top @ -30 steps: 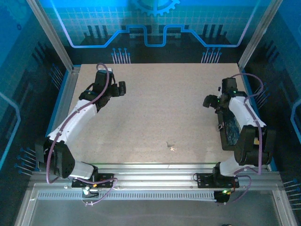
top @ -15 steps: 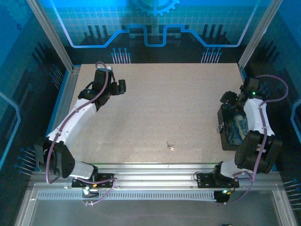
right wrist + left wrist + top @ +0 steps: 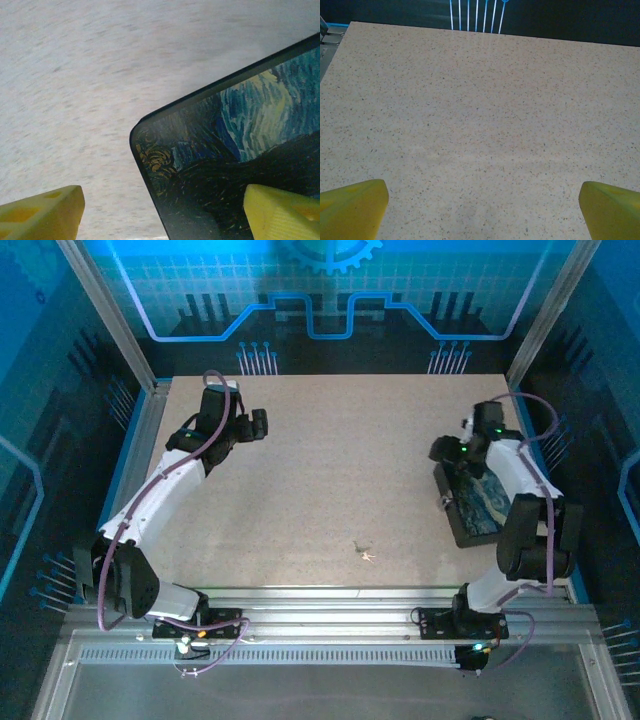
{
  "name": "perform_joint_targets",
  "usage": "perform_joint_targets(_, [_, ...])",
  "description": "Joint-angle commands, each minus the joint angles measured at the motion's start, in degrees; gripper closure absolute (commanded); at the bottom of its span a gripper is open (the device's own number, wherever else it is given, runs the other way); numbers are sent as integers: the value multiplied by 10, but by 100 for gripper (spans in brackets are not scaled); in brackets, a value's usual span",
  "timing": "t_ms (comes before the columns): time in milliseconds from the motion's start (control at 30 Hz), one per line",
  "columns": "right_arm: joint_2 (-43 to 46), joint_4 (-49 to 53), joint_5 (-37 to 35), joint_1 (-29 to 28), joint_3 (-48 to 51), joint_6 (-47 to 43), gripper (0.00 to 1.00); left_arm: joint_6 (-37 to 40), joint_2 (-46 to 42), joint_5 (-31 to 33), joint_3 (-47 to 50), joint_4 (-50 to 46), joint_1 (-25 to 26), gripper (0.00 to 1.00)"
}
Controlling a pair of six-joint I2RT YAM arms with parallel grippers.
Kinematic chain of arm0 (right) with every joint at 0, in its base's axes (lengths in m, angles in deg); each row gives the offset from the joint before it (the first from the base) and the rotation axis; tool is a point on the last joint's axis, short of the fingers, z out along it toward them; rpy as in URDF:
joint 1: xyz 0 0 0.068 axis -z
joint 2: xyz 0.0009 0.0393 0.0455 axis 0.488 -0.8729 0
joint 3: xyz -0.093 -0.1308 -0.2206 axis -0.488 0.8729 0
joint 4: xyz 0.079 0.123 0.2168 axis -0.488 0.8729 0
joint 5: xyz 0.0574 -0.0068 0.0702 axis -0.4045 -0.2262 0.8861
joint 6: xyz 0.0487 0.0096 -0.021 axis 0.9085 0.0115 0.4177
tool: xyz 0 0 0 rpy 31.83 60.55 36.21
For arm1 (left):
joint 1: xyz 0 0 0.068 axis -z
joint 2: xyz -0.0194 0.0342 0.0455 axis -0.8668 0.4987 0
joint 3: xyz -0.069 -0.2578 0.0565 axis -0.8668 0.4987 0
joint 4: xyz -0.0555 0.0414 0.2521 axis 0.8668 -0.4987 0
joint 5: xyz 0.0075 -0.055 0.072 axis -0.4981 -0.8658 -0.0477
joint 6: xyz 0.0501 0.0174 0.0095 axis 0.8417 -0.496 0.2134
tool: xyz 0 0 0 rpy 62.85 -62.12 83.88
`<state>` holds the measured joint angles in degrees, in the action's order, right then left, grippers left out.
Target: Unlock the padlock with the key
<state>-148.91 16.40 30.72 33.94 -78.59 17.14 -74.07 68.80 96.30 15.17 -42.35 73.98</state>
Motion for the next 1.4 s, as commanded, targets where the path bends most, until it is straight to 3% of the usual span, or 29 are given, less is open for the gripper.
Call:
perform_joint_targets(0, [-39, -10, 90, -90, -2, 22, 16, -1, -15, -4, -2, -7, -1, 1])
perform_joint_targets(267, [-155, -33, 106, -326, -105, 51, 18, -11, -4, -12, -13, -26, -1, 1])
perform_joint_targets(500, [-171, -22, 139, -426, -176, 39, 18, -24, 19, -14, -24, -42, -3, 1])
perform_joint_targets(700, [-101, -24, 124, -408, -141, 53, 18, -73, 98, -89, -87, -70, -22, 1])
perform_joint_targets(833, [-42, -30, 102, -377, -109, 64, 18, -94, 174, -180, -116, -94, -16, 1])
perform_joint_targets(1000, [1, -33, 74, -336, -67, 79, 19, -119, 226, -224, -122, -104, -9, 1])
perform_joint_targets(1200, [-37, -48, 90, -350, -58, 58, 21, -144, 232, -238, -92, -104, -9, 1])
perform_joint_targets(1367, [-104, -47, 84, -387, -90, 57, 22, -147, 236, -334, -65, -42, -5, 1])
